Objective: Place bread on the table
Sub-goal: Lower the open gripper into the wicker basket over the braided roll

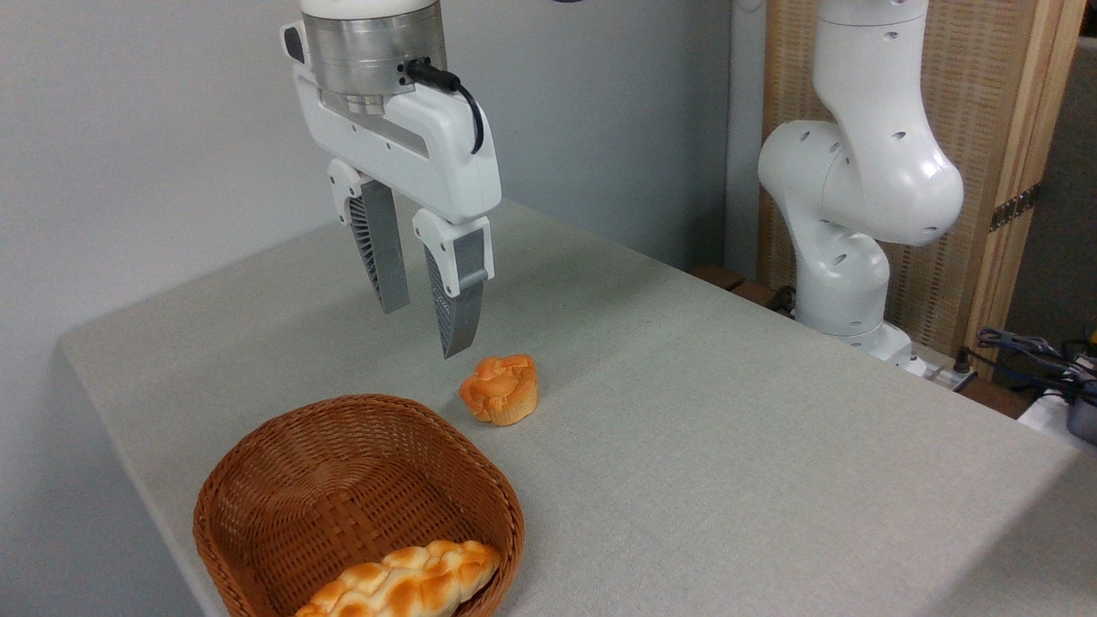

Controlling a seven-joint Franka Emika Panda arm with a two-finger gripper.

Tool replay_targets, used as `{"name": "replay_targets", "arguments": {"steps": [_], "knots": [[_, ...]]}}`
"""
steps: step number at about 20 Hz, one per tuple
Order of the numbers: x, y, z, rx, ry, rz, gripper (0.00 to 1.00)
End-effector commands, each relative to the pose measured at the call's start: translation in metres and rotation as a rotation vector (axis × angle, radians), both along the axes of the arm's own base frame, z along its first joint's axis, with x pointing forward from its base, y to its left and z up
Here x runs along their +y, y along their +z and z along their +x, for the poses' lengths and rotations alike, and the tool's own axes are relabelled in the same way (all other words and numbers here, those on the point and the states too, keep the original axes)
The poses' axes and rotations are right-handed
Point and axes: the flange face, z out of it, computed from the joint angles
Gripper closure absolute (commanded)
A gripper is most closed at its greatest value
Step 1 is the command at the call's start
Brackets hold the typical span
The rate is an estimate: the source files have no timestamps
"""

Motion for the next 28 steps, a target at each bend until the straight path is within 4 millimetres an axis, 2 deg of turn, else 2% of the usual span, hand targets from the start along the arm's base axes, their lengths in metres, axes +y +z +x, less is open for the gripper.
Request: {"name": "replay_targets", "arguments": {"steps": [1,8,10,13,16,20,24,28], "knots": [[0.014,0.005,-0.001,0.000,-0.004,-0.022,0.00],[0.017,-0.002,0.004,-0.028,0.001,-0.016,0.00],[0.018,-0.014,0.009,-0.043,0.005,-0.015,0.00],[0.021,-0.042,0.017,-0.104,0.018,-0.008,0.00],[0.020,-0.051,0.024,-0.136,0.019,-0.002,0.00],[0.023,-0.078,0.043,-0.189,0.032,0.008,0.00],[0.029,-0.123,0.064,-0.179,-0.005,0.107,0.00],[0.027,-0.139,0.068,-0.156,-0.031,0.125,0.00]]}}
